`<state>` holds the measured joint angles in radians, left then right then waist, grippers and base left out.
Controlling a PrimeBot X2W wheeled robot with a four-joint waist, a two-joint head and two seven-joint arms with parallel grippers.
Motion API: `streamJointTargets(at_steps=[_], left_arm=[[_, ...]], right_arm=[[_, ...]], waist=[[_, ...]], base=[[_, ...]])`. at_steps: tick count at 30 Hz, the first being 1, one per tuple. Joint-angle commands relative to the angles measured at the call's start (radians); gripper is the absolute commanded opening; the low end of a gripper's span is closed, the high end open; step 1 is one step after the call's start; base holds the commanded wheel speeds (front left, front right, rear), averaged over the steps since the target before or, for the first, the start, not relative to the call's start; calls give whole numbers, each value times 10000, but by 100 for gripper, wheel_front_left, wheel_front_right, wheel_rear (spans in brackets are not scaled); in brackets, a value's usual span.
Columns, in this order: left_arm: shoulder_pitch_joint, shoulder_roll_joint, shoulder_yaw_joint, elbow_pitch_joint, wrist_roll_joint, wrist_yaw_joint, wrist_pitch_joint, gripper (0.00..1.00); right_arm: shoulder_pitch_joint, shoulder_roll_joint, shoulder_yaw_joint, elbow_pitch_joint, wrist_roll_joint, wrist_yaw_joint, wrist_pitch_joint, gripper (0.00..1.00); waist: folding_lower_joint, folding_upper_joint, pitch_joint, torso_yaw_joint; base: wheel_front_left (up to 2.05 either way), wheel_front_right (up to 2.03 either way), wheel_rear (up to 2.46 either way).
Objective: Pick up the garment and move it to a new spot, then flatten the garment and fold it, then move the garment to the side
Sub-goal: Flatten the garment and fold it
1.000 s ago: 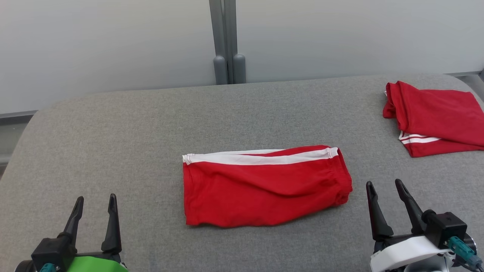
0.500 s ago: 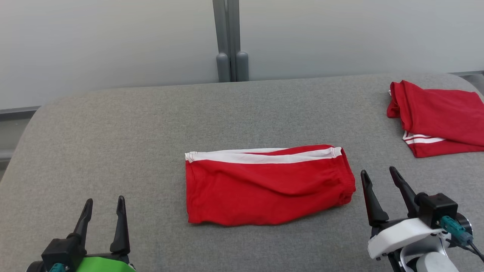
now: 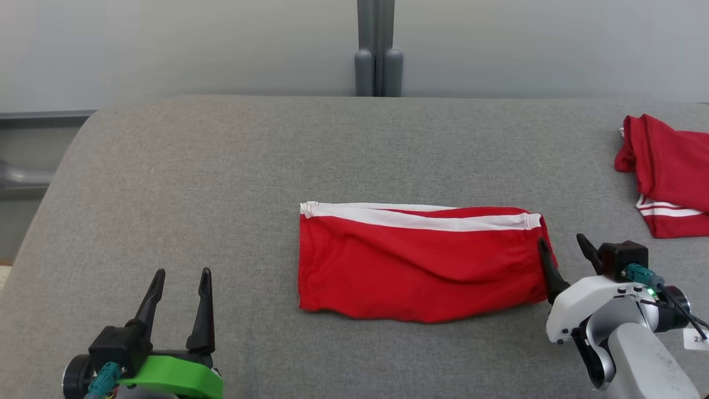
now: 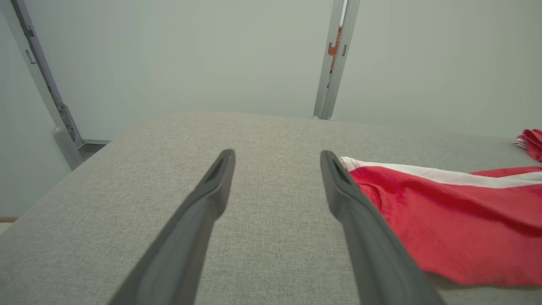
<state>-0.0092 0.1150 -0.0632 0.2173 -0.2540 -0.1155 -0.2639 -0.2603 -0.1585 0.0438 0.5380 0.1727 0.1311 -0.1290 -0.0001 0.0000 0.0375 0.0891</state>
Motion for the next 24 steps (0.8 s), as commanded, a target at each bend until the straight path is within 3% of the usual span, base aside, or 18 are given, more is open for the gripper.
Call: streamJointTargets(at_steps=[1,13,14,15,20,24], left_arm=[[-221,-17,-6,25,38,-48,4,100],[-635,-158,-121,208,124,-131,5,100],[-657,-169,-128,226,134,-136,4,100],[-724,-182,-144,252,142,-147,5,100],[-836,-222,-176,303,153,-150,5,100],[-739,-233,-81,321,155,-158,5,100]], right_arm=[[-233,-42,-84,346,-33,-11,-94,100],[-1202,316,4,3426,418,-11,-592,100],[-1250,373,81,3571,544,-11,-522,66],[-1406,454,203,3814,983,-8,-506,0],[-1912,209,646,4221,1581,-17,-529,0],[-2203,-500,945,4369,1808,-25,-624,0]], waist=[[1,0,330,324],[1,0,783,468],[1,0,803,459],[1,0,840,446],[1,0,899,414],[1,0,809,283]], base=[[0,0,0],[0,0,0],[0,0,0],[0,0,0],[0,0,0],[0,0,0]])
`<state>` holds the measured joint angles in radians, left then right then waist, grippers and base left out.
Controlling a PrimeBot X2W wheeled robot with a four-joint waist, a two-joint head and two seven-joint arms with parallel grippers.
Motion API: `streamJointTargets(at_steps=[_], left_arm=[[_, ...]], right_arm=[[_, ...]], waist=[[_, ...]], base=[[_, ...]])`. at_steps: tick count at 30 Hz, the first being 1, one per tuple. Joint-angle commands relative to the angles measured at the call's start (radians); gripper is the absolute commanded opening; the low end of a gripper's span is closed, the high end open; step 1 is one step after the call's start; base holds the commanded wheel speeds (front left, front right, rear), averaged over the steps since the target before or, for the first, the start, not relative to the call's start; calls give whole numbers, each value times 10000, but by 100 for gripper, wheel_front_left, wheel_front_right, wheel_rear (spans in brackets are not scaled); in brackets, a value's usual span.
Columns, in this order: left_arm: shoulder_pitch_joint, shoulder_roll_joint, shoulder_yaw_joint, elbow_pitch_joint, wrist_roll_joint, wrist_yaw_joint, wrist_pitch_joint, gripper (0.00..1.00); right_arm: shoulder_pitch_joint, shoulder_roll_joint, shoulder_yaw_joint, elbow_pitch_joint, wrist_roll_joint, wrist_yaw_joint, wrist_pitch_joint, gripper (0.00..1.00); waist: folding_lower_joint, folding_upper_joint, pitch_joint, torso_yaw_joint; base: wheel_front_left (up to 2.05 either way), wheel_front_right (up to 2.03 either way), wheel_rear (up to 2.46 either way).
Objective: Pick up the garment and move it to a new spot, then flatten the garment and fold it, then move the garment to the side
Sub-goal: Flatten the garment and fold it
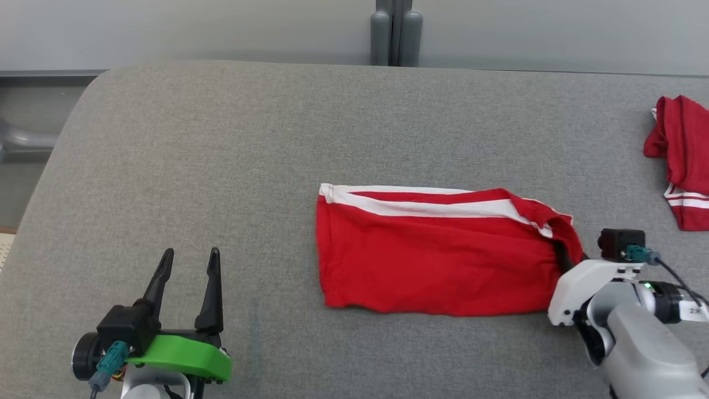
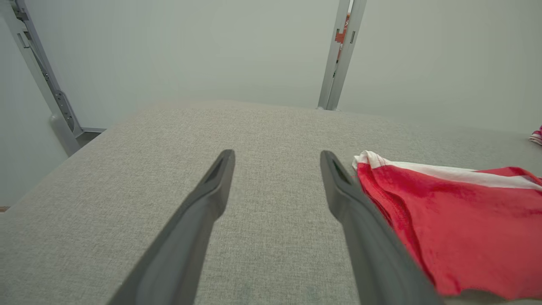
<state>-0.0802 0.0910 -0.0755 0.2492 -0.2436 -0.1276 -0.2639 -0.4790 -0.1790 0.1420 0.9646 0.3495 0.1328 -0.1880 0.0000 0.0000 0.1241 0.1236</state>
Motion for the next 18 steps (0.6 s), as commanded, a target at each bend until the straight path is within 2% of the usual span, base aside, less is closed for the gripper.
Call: streamJointTargets(at_steps=[1,7,10,15,18], left_arm=[[24,3,65,5,57,-39,4,100],[206,-52,205,-13,87,-43,5,100],[266,-82,256,-50,82,-42,5,100],[382,-100,337,-35,112,-43,5,100],[461,-139,353,-30,83,-45,4,100]], right_arm=[[-61,-467,4,140,110,-42,-48,0],[-222,-1787,55,288,479,-36,108,0],[-310,-2225,249,193,692,-34,424,0],[-570,-2516,799,-384,1200,-33,1022,0],[-662,-2438,1093,-938,1797,-33,1435,0]], waist=[[0,0,-86,-97],[0,0,-286,-285],[0,0,-310,-414],[0,0,-381,-685],[0,0,-468,-812]], base=[[0,0,0],[0,0,0],[0,0,0],[0,0,0],[0,0,0]])
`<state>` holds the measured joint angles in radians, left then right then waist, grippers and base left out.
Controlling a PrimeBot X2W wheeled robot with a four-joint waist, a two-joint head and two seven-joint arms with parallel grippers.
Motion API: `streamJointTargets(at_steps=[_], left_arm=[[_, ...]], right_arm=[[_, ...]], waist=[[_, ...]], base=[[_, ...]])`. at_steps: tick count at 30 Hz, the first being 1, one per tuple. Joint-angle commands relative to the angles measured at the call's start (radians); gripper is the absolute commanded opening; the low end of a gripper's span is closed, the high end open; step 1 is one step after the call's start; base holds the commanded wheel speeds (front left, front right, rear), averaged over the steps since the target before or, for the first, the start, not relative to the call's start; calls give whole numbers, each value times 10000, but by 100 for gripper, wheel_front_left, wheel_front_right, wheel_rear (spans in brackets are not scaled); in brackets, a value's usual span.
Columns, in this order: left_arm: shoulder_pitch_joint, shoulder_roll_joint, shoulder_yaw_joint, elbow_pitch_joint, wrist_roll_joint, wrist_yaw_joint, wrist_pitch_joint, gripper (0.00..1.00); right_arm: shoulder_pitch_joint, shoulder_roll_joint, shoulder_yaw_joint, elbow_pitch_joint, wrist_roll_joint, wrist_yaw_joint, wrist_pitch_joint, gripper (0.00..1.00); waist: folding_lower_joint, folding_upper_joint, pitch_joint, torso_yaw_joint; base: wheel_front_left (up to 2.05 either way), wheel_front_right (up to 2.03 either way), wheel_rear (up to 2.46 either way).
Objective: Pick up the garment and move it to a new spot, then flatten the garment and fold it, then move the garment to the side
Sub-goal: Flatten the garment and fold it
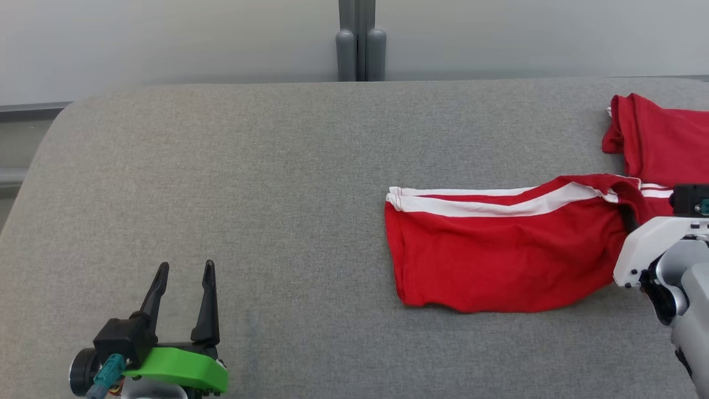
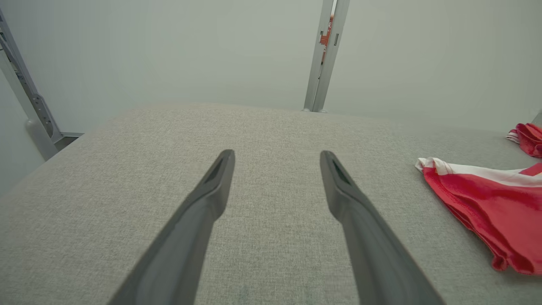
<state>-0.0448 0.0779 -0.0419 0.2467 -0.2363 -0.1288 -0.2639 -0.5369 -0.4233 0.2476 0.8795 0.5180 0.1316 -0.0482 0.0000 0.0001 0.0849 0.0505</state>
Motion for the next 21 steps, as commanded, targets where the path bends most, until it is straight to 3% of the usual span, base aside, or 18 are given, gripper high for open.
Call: streamJointTargets(at_steps=[1,13,21], left_arm=[[132,-15,19,3,11,-34,5,100],[298,-35,-37,33,14,-36,4,100],[116,-23,-269,47,-18,-35,6,100]], right_arm=[[-68,31,104,-257,304,-21,173,0],[838,820,699,-3432,3683,-17,2382,0],[803,1845,847,-3916,4069,-14,2797,0]], waist=[[0,-1,-106,-105],[0,-1,-351,-241],[0,-1,-255,41]], base=[[0,0,0],[0,0,0],[0,0,0]])
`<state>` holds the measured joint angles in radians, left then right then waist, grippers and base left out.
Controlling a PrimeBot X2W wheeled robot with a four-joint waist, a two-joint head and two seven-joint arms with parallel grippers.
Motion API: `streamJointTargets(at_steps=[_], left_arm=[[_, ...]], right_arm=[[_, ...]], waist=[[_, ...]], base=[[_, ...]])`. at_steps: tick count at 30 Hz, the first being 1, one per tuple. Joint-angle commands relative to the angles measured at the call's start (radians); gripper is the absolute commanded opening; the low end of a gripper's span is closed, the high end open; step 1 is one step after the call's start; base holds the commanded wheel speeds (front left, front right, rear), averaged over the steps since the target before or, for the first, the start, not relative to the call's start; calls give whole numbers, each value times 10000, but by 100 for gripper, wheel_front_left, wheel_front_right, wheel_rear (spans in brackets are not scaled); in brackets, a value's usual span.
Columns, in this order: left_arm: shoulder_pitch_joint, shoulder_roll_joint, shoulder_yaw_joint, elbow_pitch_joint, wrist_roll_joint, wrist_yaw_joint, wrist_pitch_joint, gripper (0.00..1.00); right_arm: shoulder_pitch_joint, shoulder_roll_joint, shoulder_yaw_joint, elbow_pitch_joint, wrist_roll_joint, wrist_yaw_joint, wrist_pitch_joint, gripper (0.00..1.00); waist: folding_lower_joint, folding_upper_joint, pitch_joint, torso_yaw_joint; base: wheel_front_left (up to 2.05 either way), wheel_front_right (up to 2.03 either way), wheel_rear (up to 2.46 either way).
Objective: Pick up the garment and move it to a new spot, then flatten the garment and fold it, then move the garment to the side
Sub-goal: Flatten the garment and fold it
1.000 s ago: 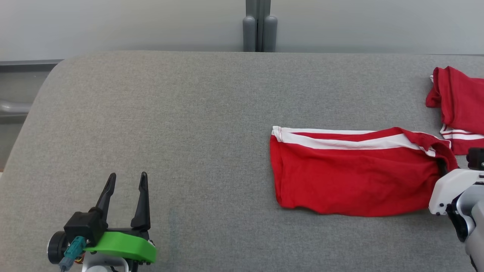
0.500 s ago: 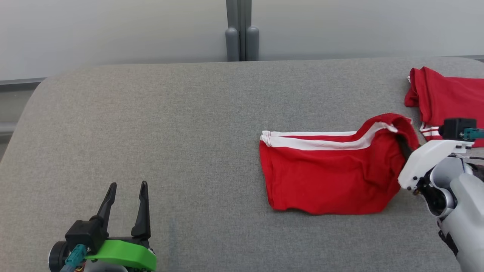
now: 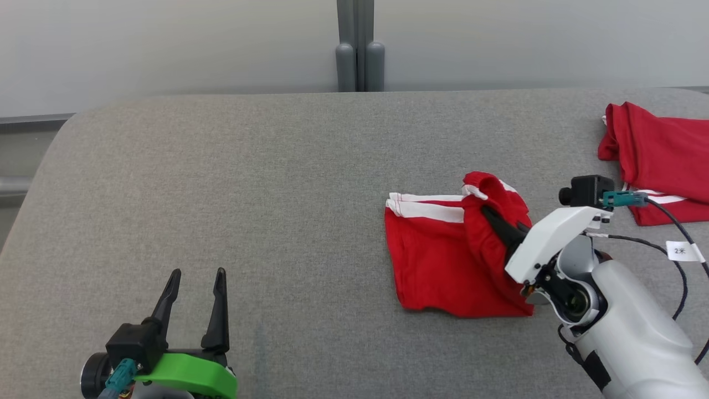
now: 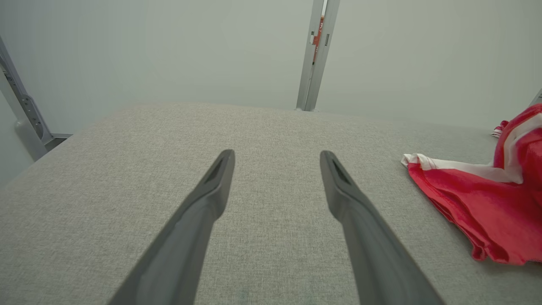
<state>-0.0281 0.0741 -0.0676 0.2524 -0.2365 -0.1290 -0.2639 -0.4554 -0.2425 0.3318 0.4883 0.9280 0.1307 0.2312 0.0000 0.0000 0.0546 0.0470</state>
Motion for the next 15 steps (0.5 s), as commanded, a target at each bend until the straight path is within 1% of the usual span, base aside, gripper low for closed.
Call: streamJointTargets(at_steps=[1,5,11,12,13,14,15], left_arm=[[-65,20,-30,-15,-21,-35,6,100],[-161,8,-109,14,-53,-34,6,100],[-273,-49,-183,66,-93,-34,6,100],[-291,-59,-194,71,-95,-34,4,100],[-303,-66,-201,76,-96,-34,4,100],[-310,-73,-208,81,-92,-34,4,100],[-311,-75,-204,90,-98,-34,6,100]], right_arm=[[-64,151,41,35,-81,-4,-14,0],[-254,692,91,413,-326,-4,-217,0],[-500,1395,-37,1559,-609,-4,-840,0],[-542,1456,13,1793,-748,-4,-975,15],[-580,1481,93,1947,-892,-4,-1079,47],[-632,1495,184,2110,-1062,-4,-1228,100],[-671,1498,241,2215,-1185,-4,-1376,100]], waist=[[0,0,68,114],[0,0,172,292],[0,0,280,493],[0,0,292,519],[0,0,298,535],[0,0,299,545],[0,0,297,546]], base=[[0,0,0],[0,0,0],[0,0,0],[0,0,0],[0,0,0],[0,0,0],[0,0,0]])
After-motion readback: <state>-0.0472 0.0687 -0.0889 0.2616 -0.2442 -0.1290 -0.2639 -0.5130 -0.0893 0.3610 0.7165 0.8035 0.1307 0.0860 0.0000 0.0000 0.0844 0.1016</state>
